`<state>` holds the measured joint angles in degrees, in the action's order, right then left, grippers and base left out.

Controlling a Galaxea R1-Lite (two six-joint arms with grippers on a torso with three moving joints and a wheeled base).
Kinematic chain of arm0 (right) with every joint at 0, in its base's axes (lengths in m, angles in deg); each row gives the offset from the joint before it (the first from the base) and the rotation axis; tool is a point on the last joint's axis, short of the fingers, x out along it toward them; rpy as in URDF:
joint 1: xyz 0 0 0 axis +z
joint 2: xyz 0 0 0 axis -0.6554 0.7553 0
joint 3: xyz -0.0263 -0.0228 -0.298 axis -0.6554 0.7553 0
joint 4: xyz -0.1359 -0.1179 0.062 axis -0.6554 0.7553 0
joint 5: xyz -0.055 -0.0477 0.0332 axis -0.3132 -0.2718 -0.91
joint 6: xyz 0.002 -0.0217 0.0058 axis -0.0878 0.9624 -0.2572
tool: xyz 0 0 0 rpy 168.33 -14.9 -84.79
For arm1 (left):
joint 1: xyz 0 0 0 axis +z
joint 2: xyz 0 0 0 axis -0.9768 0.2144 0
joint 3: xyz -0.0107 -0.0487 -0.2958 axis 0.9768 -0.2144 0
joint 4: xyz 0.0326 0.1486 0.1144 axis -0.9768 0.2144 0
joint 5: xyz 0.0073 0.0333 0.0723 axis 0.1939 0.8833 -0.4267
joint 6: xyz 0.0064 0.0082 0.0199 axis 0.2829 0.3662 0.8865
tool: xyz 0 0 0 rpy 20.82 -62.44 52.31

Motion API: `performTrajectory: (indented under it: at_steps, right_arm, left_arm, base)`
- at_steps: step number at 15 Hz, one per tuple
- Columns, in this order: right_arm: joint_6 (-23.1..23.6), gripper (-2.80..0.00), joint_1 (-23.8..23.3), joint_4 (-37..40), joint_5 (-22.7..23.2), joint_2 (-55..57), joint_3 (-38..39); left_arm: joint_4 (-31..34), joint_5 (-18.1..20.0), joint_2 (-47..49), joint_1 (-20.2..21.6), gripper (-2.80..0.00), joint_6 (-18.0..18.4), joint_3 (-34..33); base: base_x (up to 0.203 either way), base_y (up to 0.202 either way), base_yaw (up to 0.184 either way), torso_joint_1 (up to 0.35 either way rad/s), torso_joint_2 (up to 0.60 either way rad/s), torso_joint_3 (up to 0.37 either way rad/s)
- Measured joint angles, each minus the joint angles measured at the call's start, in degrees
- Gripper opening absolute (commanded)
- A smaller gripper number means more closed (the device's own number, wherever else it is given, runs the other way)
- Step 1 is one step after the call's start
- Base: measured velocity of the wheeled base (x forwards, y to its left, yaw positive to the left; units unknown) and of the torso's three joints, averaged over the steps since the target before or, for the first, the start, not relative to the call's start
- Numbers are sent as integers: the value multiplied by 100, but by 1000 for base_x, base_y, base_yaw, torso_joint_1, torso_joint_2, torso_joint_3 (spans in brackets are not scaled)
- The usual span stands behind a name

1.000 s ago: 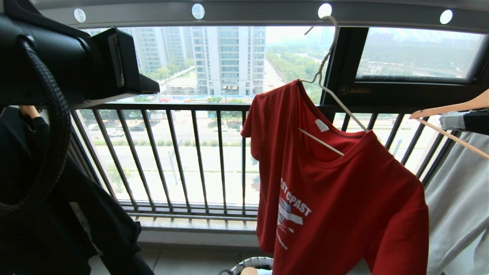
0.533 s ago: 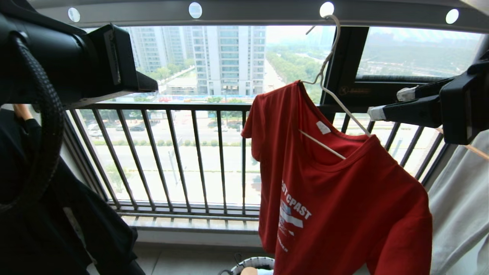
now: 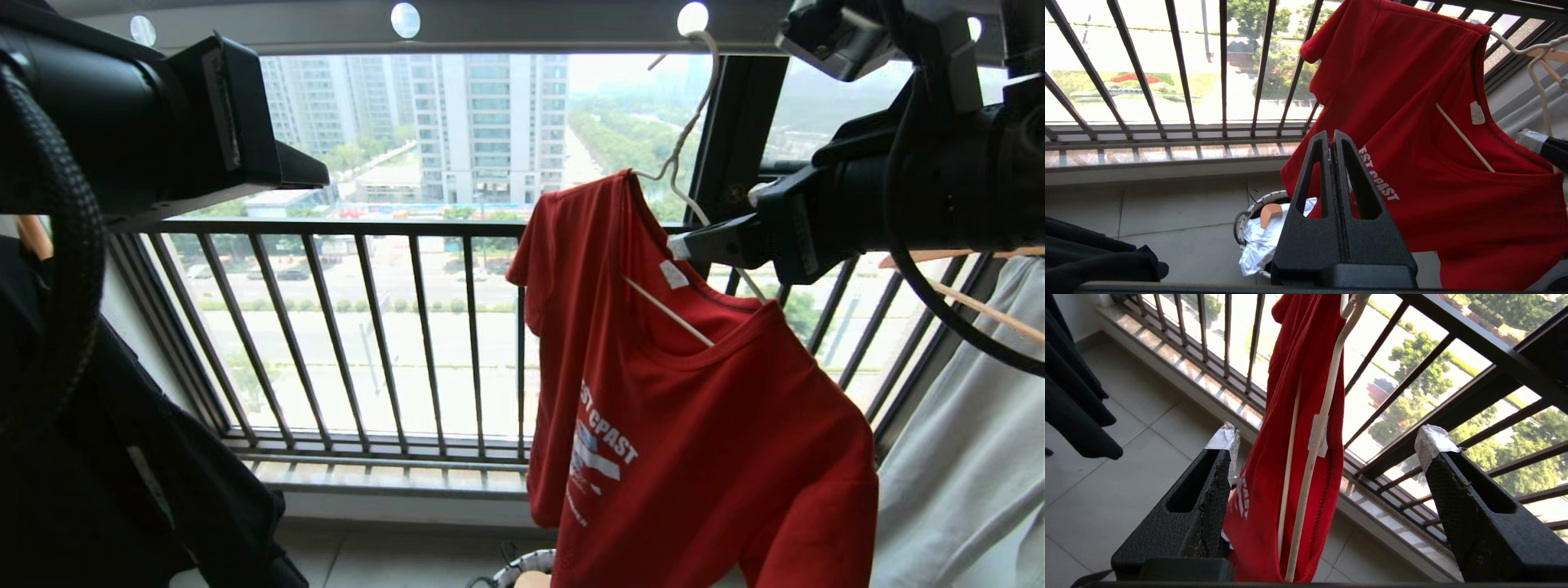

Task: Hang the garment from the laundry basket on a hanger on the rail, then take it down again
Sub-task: Take the clothes off the clothes rack

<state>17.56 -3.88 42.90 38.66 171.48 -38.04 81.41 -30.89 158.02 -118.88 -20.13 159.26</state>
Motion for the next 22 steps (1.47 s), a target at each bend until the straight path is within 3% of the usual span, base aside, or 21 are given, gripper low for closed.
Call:
performTrajectory:
  at_steps: [2,3,4,11,15,19,20,22]
  right_arm:
    - [9,0,0,-141,15,214,-36]
    - [13,-59,-4,-192,14,319,-72]
    - [13,-280,-14,-215,19,414,-131]
    - [100,-280,-52,-210,24,753,-383]
    - [107,-280,-67,-205,25,796,-394]
    - [185,-280,-107,-205,33,818,-394]
    - [185,-280,-105,-206,33,822,-394]
    - [193,-280,-108,-201,33,824,-394]
  left_arm:
    - [4,2,-6,7,-280,-5,9]
    - [4,0,-6,5,-280,-3,11]
    - [6,0,-6,5,-280,-2,13]
    - [-16,176,192,-4,-280,-2,-22]
    - [-98,1222,539,5,-280,-29,-231]
    - [-1313,1897,1054,51,-280,51,-983]
    - [-1697,1935,1181,55,0,86,-1173]
    - [-2043,1948,1329,63,0,117,-1371]
  base:
    - [0,0,0,0,0,0]
    - [0,0,0,0,0,0]
    - [0,0,0,0,0,0]
    - [0,0,0,0,0,0]
    - [0,0,0,0,0,0]
    - [0,0,0,-11,1,1]
    - [0,0,0,0,0,0]
    - [0,0,0,0,0,0]
